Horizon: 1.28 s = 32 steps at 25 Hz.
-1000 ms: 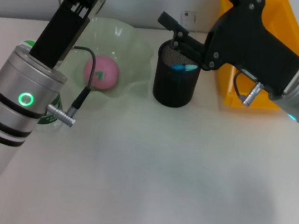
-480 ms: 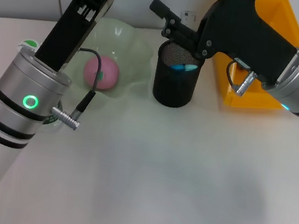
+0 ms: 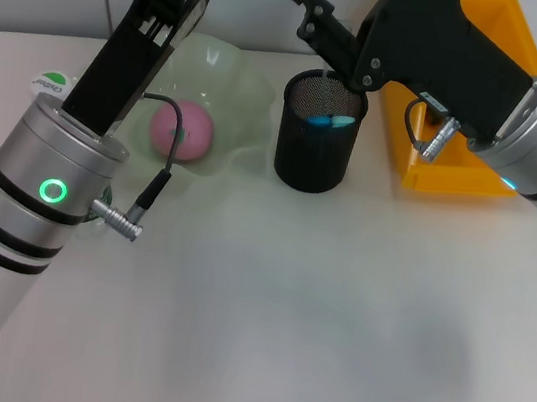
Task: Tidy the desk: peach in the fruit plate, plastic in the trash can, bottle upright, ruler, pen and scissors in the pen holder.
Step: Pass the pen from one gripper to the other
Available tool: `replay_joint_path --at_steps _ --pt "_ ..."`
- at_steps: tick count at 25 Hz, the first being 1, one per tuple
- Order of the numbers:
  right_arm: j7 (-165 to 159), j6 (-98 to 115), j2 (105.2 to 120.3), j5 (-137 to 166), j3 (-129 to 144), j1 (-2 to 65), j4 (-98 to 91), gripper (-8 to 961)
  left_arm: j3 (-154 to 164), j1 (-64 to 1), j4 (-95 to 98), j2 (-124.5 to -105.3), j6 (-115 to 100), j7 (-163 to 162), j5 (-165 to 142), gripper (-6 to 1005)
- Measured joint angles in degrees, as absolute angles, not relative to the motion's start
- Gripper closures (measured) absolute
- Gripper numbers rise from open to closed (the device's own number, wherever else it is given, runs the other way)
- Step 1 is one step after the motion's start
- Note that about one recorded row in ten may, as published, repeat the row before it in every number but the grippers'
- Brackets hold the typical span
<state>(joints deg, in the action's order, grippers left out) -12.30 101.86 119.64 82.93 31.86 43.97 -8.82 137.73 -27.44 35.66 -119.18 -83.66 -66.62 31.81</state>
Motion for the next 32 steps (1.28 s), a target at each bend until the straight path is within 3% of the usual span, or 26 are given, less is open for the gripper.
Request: replay_joint_path --at_steps 8,25,32 --pt "-12.30 101.91 119.69 82.92 31.90 44.25 -8.10 520 137.73 -27.34 35.69 -119.18 -84.03 -66.83 31.88 828" --pt "-11.72 102.29 119.80 82.93 31.99 45.13 -7.69 544 138.16 -27.61 35.68 -119.18 -84.02 -66.55 31.91 828" --pt "-11.69 102.06 119.79 82.97 31.99 45.46 -7.31 617 138.28 -27.52 35.68 -119.18 -84.02 -66.79 31.90 829"
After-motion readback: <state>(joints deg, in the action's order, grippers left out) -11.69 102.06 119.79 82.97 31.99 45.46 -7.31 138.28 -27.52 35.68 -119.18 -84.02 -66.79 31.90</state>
